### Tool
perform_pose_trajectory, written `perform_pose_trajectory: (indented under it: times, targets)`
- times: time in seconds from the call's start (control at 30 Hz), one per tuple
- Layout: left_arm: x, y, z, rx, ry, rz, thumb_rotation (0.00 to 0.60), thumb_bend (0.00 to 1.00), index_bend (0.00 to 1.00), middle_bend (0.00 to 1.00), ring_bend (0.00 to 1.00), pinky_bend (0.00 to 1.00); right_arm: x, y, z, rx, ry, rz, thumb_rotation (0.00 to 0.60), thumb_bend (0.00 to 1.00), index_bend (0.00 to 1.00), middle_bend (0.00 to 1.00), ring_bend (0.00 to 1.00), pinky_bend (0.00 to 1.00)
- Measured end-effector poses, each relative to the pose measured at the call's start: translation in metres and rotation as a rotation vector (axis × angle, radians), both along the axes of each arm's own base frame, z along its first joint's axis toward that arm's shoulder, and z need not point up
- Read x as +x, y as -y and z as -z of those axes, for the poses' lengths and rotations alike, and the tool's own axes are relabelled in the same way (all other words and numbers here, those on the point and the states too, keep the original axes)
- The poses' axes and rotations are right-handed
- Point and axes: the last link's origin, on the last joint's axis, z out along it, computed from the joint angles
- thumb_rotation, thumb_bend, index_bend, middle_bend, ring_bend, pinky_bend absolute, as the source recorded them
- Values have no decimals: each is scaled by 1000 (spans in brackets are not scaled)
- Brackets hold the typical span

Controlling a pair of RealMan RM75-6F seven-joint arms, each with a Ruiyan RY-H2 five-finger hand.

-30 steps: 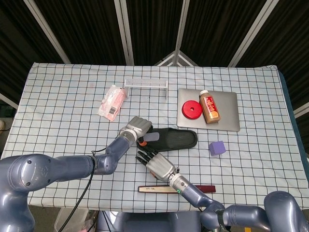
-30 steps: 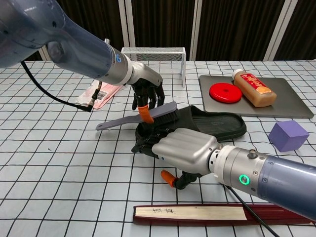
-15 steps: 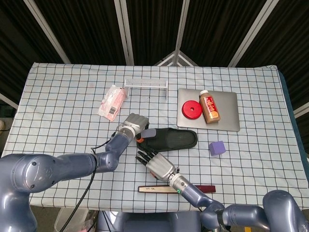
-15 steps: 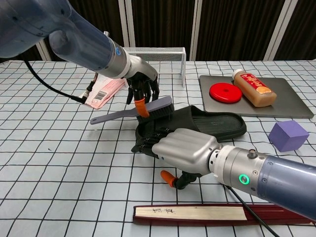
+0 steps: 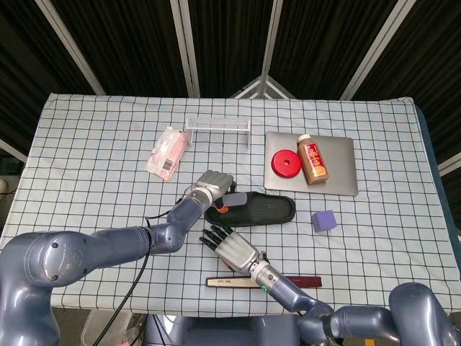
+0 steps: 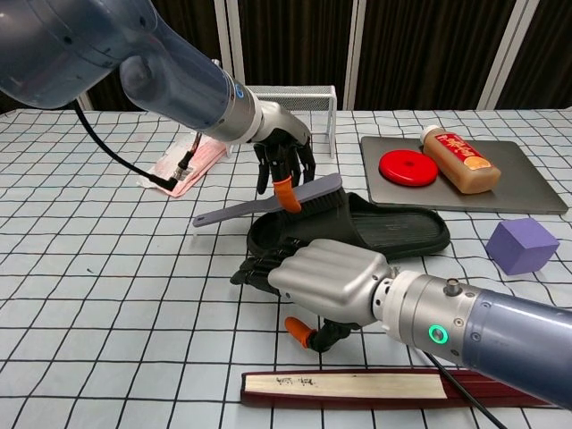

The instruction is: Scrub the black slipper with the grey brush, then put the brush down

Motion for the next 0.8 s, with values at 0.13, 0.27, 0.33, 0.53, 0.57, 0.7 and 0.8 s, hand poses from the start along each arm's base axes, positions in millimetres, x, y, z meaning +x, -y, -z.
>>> perform_pose_trajectory:
  times: [0.13,0.27,0.33,0.53,0.57,0.7,0.8]
  targets:
    - [-1,3,-3,-21,-5,-30,600,440,453,488,390,418,3,-1,-1,-3,3,-6,600,673,0,16,0,0]
    - [-5,4,-8,-27,-45,-47,600,444,452,488,390,419,3,-1,-1,-5,3,-5,600,672,0,16,0,0]
    - [-8,5,-11,-26,-63,-57,600,446,452,488,390,420,3,-1,-1,-5,1,-4,600,672,0,16,0,0]
    - [-20,5,-20,-13,-134,-104,600,464,456,493,394,423,2,-2,-2,-3,2,-1,600,673,0,16,0,0]
    - [-22,4,-21,-10,-149,-114,600,465,457,494,395,423,2,-2,-2,-4,2,-1,600,673,0,16,0,0]
    - [-30,3,-28,5,-197,-139,600,473,457,494,395,424,2,-2,-3,-7,5,-1,600,673,0,16,0,0]
    - [-29,1,-32,17,-212,-149,600,475,458,494,395,424,2,-3,-6,-12,10,-4,600,673,0,16,0,0]
